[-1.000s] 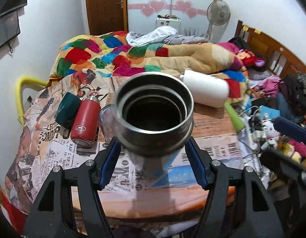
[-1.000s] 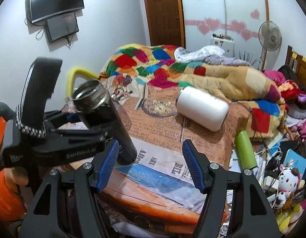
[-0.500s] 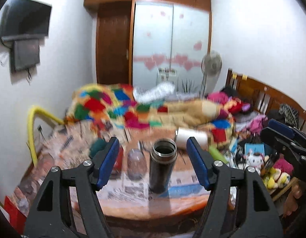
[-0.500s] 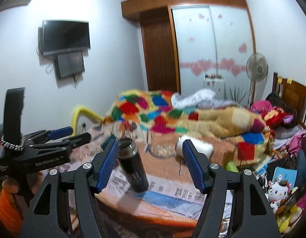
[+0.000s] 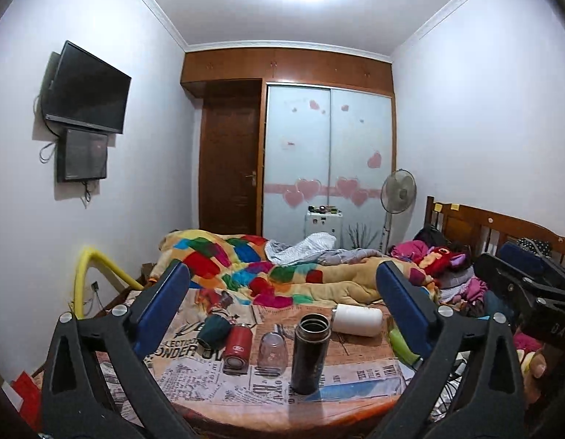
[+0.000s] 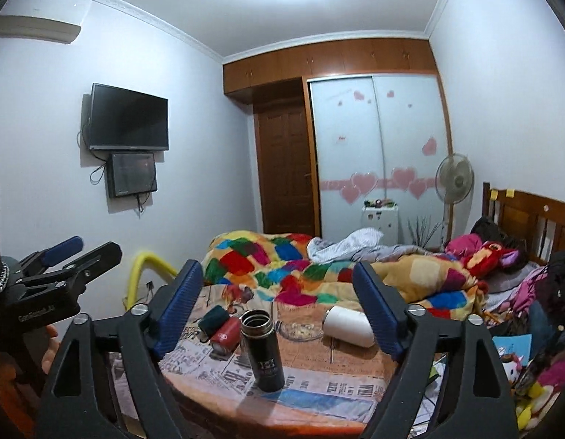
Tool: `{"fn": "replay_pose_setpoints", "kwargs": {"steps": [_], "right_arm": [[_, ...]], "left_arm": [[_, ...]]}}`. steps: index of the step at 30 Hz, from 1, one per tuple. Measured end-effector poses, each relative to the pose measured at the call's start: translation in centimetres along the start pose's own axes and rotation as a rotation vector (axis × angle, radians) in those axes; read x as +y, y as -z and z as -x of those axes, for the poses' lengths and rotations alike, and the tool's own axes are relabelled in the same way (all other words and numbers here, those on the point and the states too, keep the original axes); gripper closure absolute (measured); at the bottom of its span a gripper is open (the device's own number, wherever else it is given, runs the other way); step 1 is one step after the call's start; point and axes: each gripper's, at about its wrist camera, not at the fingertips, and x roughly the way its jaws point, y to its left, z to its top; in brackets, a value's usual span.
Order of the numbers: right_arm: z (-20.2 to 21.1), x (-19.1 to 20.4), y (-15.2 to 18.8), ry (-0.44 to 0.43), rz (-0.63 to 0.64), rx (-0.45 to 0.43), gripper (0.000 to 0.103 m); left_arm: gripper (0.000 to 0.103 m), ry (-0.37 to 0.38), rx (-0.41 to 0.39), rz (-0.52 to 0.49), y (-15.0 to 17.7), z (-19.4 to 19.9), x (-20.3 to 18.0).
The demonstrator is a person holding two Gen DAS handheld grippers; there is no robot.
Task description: Flip cup upright
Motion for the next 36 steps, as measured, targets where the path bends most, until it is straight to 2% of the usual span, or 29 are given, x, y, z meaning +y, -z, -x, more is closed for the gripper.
{"fn": "replay_pose_setpoints", "kwargs": {"steps": [2,4,6,36], "right_arm": [[0.4,0.1,0.1,0.017,0.005,-0.009,0.013],[0.5,0.4,0.3,0.035,0.005,-0.017,0.003],[0.4,0.5,0.6,0.046,0.005,-0.024,0.0],[0.7,0.7,1.1,0.038,0.001,0.025,0.0]], "left_arm": [[0.0,-0.01,-0.002,-0.002,0.1,0.0,0.1],[0.0,-0.011,0.0,0.005,0.3,-0.1,0.3],[0.0,-0.015,0.001,0.008,0.5,0.0,0.3],[0.0,-0.02,0.018,0.02,1.6,-0.7,0.4]]}}
